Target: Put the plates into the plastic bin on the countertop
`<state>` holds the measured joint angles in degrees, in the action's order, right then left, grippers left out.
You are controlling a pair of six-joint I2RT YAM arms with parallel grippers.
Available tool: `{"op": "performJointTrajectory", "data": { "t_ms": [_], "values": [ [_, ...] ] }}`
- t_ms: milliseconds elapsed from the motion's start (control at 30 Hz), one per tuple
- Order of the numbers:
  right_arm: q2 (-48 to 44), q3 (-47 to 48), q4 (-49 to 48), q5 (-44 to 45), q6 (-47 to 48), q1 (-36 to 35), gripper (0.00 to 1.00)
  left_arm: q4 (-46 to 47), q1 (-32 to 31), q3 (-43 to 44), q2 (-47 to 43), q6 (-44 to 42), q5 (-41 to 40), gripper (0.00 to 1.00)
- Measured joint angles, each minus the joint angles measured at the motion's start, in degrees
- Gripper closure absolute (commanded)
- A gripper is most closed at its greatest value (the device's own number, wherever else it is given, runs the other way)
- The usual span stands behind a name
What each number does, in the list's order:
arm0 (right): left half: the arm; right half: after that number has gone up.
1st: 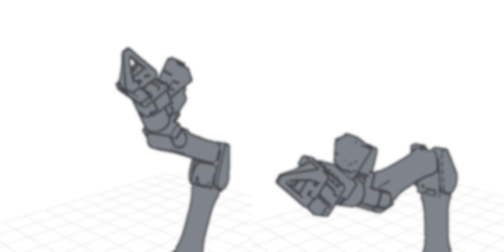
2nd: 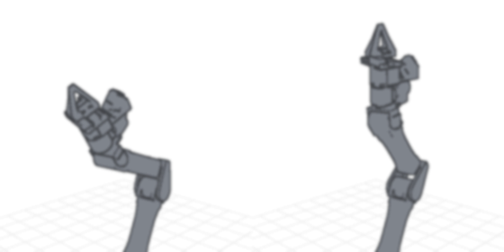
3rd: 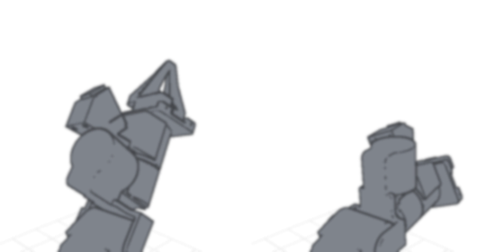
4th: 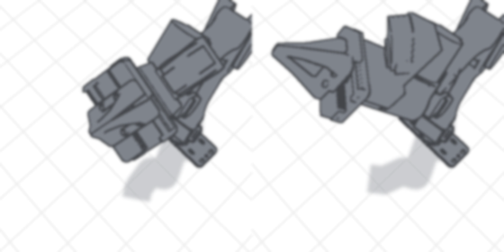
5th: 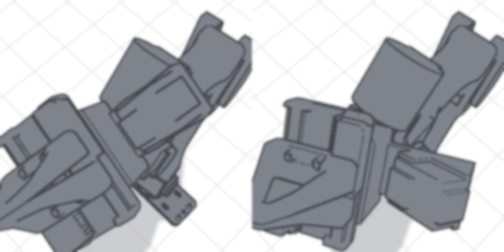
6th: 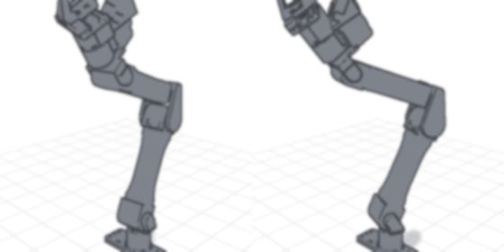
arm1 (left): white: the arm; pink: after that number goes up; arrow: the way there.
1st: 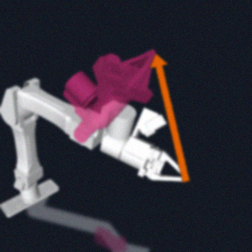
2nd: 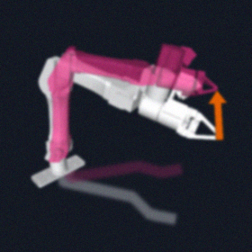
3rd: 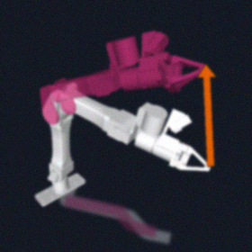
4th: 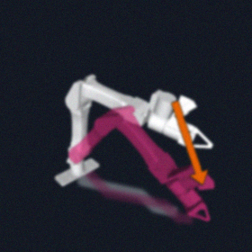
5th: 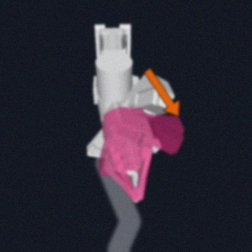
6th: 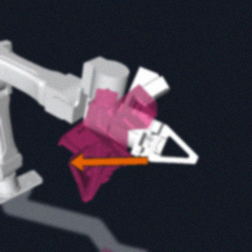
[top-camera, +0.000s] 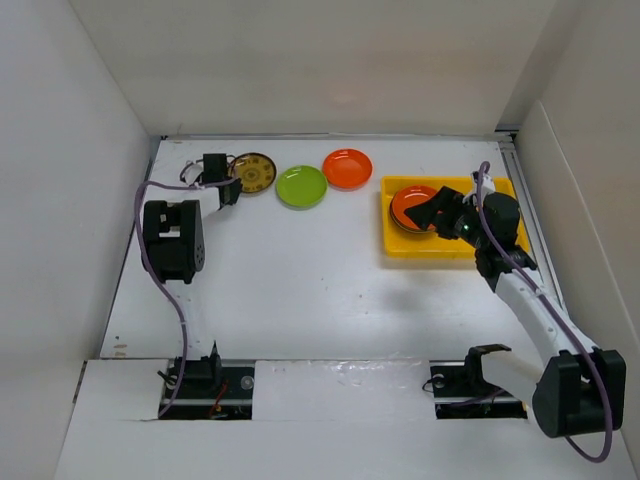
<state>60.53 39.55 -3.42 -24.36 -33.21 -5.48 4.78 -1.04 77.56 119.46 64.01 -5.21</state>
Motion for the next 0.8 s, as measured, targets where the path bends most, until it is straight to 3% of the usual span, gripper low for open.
{"op": "performJointTrajectory", "data": {
  "t_ms": [100,200,367,500,633,800],
  "values": [
    [0.83,0.00,-0.13,-1.73,0.04,0.33,0.02,-1.60,0.57,0.13,-0.44,-0.02,-0.09,1.00],
    [1.81,0.00,-0.13,-4.09,0.22,0.28,0.04,-2.16,0.68,-5.18,-5.33,-0.07,-0.98,1.00],
    [1.97,0.39,-0.98,-6.88,1.44,-1.79,0.04,-6.93,-2.12,-18.12,-26.14,-2.23,-6.75,1.00],
    [2.95,3.43,-1.51,-8.50,3.69,-6.95,0.02,-6.84,-7.74,-22.36,-43.71,-5.90,-8.02,1.00],
    [6.47,7.82,-4.50,-11.34,5.07,-11.56,0.02,-3.54,-10.21,-25.11,-54.18,-11.10,-1.77,1.00],
    [11.80,12.61,-8.41,-13.38,4.85,-13.44,0.02,-3.78,-10.36,-27.30,-56.54,-17.94,7.15,1.00]
  ]
}}
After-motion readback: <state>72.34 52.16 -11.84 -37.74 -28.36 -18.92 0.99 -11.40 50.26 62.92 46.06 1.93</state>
